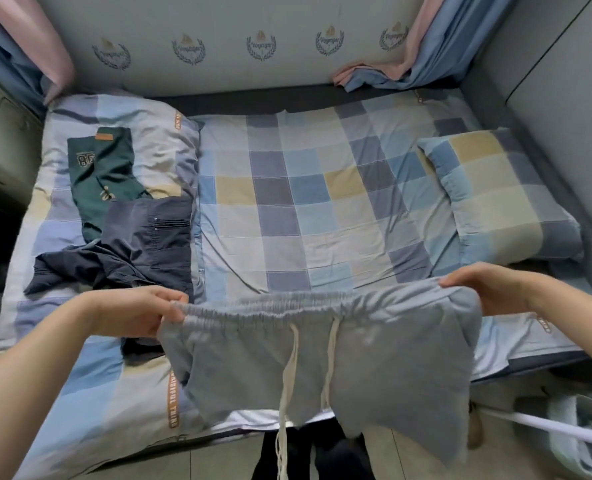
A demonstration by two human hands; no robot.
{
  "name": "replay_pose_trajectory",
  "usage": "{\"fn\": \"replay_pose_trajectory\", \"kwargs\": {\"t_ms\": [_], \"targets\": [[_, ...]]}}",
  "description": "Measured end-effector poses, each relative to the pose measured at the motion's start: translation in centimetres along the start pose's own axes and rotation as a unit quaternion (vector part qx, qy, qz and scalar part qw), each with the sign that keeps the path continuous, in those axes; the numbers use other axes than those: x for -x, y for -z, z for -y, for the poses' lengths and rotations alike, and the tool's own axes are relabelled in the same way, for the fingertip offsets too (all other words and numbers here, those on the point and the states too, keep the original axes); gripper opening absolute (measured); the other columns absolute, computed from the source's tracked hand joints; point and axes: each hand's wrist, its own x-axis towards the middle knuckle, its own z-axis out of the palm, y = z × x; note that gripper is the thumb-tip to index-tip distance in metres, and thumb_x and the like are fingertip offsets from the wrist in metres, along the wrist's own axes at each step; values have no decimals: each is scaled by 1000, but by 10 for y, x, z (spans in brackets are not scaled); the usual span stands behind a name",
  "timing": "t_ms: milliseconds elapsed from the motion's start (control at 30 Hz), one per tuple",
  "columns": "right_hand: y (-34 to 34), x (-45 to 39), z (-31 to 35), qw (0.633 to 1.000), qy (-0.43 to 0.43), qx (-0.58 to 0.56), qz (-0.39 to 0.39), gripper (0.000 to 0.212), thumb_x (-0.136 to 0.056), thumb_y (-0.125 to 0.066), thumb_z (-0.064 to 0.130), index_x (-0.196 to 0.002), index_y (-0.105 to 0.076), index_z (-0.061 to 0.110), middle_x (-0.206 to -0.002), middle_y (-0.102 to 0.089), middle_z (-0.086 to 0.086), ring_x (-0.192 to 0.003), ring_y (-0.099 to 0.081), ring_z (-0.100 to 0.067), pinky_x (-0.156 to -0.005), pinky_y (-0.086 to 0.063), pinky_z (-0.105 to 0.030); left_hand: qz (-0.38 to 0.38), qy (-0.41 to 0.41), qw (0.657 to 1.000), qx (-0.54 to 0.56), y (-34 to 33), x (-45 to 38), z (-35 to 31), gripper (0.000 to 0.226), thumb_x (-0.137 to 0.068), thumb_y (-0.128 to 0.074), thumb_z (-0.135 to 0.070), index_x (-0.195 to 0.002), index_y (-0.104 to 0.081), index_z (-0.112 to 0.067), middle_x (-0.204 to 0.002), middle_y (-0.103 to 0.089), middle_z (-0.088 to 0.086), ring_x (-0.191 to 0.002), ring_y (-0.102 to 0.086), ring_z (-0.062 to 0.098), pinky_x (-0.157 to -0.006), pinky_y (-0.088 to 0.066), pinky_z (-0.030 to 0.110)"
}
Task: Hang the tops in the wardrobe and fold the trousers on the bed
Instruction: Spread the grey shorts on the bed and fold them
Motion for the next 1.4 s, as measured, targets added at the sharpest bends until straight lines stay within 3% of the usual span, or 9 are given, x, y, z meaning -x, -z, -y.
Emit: {"fn": "replay_pose_trajectory", "kwargs": {"t_ms": [200,400,700,800,900,1033,1167,1233,1400], "targets": [[27,-103,0,962,105,122,-220,21,-92,-62,25,-75,-60,14,-71,-48,-4,-64,-47,-10,-62,-38,-23,-267,-64,958,-78,28,-114,15,17,-92,-66,-15,-88,-53,-6,-84,-58,10,-78,-49,22,-69,-44,35],[80,-273,-42,847,91,401,-336,25,-90,-64,23,-76,-70,3,-75,-70,-15,-75,-63,-27,-72,-49,-37,-432,-55,829,-351,68,-283,86,11,-94,-60,-15,-90,-49,-16,-89,-60,12,-87,-57,33,-69,-38,37],[138,-356,-44,928,90,273,-237,28,-93,-59,16,-66,-54,10,-44,-38,9,-41,-34,-7,-41,-29,-17,-440,-45,820,-363,134,-358,89,8,-94,-60,-9,-93,-52,-10,-82,-57,13,-73,-53,28,-60,-38,33],[158,-373,-14,929,108,256,-246,22,-96,-55,11,-74,-52,8,-54,-41,-1,-38,-38,-3,-39,-34,-16,-420,-58,850,-311,154,-364,48,7,-95,-57,-3,-94,-51,-4,-75,-53,15,-48,-53,27,-38,-46,24],[176,-405,25,922,168,185,-295,8,-96,-48,0,-91,-55,0,-71,-49,-15,-39,-52,-4,-44,-50,-17,-452,-82,869,-183,171,-388,11,9,-96,-52,1,-101,-47,-5,-84,-50,16,-36,-57,16,-39,-54,27],[192,-453,51,894,178,135,-387,52,-88,-50,-8,-134,-48,14,-126,-46,-21,-92,-60,-24,-84,-56,-45,-492,-120,845,-173,186,-434,-8,41,-94,-55,-2,-132,-44,-13,-131,-51,17,-87,-64,30,-64,-59,38],[145,-481,16,837,177,346,-386,51,-81,-52,-3,-130,-53,11,-128,-56,-17,-104,-60,-34,-93,-47,-39,-410,-49,792,-450,134,-472,36,71,-88,-57,-1,-151,-28,-10,-151,-36,14,-133,-43,31,-108,-34,36],[112,-487,-20,826,227,414,-307,46,-81,-50,-4,-124,-57,9,-119,-60,-15,-102,-60,-33,-95,-45,-39,-321,-36,754,-572,88,-485,74,72,-84,-55,-1,-150,-31,-17,-147,-38,11,-126,-44,36,-100,-44,42],[45,-481,-79,791,236,557,-91,61,-84,-45,-3,-139,-43,24,-117,-51,-10,-104,-55,-29,-86,-44,-38,-102,-153,638,-748,-5,-489,152,38,-67,-56,-20,-103,-66,-25,-80,-59,-1,-74,-60,23,-56,-45,28]]}}
